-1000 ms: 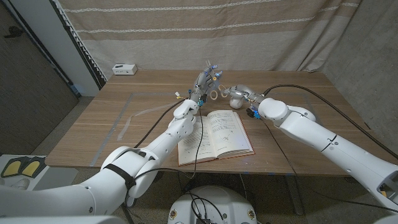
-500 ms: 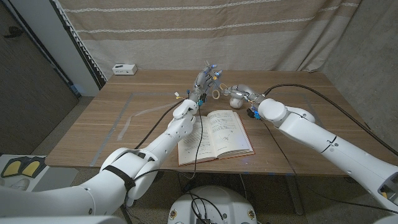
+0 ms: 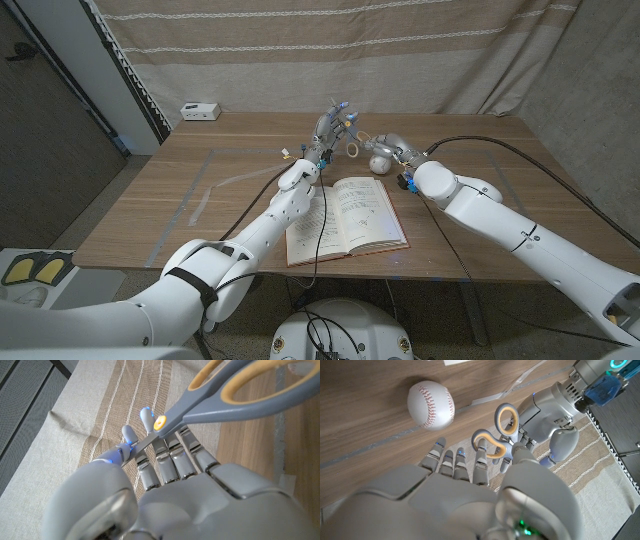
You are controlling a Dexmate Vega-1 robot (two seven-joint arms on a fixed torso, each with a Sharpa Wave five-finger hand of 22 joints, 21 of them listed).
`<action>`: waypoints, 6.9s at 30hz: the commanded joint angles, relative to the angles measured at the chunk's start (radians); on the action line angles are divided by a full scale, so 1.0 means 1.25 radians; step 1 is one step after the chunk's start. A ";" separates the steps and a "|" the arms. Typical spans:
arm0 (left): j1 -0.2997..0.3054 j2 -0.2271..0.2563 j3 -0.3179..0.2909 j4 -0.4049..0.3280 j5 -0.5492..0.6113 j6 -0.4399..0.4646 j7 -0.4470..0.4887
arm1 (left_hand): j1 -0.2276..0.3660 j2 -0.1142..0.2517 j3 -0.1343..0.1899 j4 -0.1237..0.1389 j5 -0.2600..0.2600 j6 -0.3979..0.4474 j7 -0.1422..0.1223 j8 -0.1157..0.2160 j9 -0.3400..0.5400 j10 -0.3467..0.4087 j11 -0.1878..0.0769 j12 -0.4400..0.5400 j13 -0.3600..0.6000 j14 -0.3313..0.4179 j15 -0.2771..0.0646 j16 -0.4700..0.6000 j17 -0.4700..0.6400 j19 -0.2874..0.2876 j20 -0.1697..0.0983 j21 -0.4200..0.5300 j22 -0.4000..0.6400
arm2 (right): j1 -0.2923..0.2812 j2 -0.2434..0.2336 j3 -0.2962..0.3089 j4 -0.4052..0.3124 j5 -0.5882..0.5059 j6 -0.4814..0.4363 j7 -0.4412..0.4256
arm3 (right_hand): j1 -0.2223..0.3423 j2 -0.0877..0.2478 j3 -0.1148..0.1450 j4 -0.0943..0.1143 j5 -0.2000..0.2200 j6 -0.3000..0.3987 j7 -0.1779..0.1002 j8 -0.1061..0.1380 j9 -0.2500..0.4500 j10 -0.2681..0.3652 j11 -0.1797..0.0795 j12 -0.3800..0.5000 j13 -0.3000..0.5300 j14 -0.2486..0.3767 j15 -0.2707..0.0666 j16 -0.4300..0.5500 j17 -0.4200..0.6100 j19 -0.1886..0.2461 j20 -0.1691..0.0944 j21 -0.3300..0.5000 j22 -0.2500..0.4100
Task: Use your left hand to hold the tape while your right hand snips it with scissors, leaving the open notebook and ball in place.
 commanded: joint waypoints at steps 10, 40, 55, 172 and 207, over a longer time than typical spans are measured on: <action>-0.001 -0.016 -0.014 -0.007 -0.045 0.045 -0.020 | 0.010 0.020 0.004 -0.005 0.000 0.001 0.003 0.007 0.001 0.112 -0.112 -0.016 -0.031 -0.024 -0.098 0.000 0.000 -0.014 -0.095 -0.013 0.004 | -0.014 0.023 -0.008 0.008 -0.066 0.019 -0.056 | 0.038 -0.021 0.002 -0.034 0.011 0.037 0.042 0.012 0.000 0.038 -0.008 0.013 0.004 0.032 -0.004 0.005 0.001 0.040 -0.005 0.010 0.001; 0.001 -0.016 -0.016 -0.015 -0.063 0.058 -0.059 | 0.015 0.026 0.000 -0.007 0.009 0.001 0.003 0.037 0.011 0.124 -0.112 -0.030 -0.071 -0.062 -0.099 0.000 -0.002 -0.060 -0.097 -0.040 0.006 | -0.004 0.061 -0.036 0.019 -0.153 -0.039 -0.076 | 0.037 -0.014 -0.007 -0.034 0.013 0.058 0.044 0.005 0.000 0.037 0.000 0.006 0.005 0.041 0.008 0.002 0.004 0.034 0.008 -0.001 0.003; -0.022 -0.031 -0.024 0.035 -0.074 0.056 -0.108 | 0.016 0.029 -0.001 -0.007 0.012 -0.001 0.004 0.043 0.006 0.131 -0.112 -0.031 -0.079 -0.067 -0.099 0.002 -0.001 -0.069 -0.097 -0.049 0.005 | -0.002 0.066 -0.035 0.031 -0.160 -0.055 -0.086 | 0.073 -0.016 0.005 -0.058 0.016 0.072 0.042 0.008 0.001 0.042 -0.001 0.004 0.005 0.049 0.004 0.000 0.002 0.044 0.008 -0.002 0.002; 0.080 -0.004 -0.008 -0.199 -0.183 0.203 -0.045 | 0.027 0.035 -0.004 -0.013 -0.001 0.010 0.006 0.089 -0.060 0.145 -0.112 -0.024 -0.111 -0.081 -0.099 0.002 -0.002 -0.085 -0.101 -0.068 0.008 | -0.010 0.128 -0.111 0.132 -0.530 -0.106 -0.232 | 0.346 0.033 -0.024 -0.008 0.045 0.404 -0.143 0.130 0.145 0.496 -0.189 0.219 0.143 0.410 -0.244 0.079 0.074 0.276 -0.103 0.058 0.036; 0.066 -0.002 0.010 -0.142 -0.133 0.143 -0.088 | -0.062 -0.215 0.011 -0.149 -0.092 -0.038 0.004 -0.043 -0.383 -0.056 -0.117 -0.287 -0.310 -0.178 -0.088 0.005 -0.003 -0.067 -0.097 -0.148 0.001 | -0.020 0.131 -0.095 0.139 -0.525 -0.065 -0.245 | 0.446 0.030 -0.064 -0.005 0.053 0.390 -0.117 0.129 0.269 0.444 -0.240 0.642 0.654 0.523 -0.300 0.656 0.617 0.356 -0.201 0.436 0.326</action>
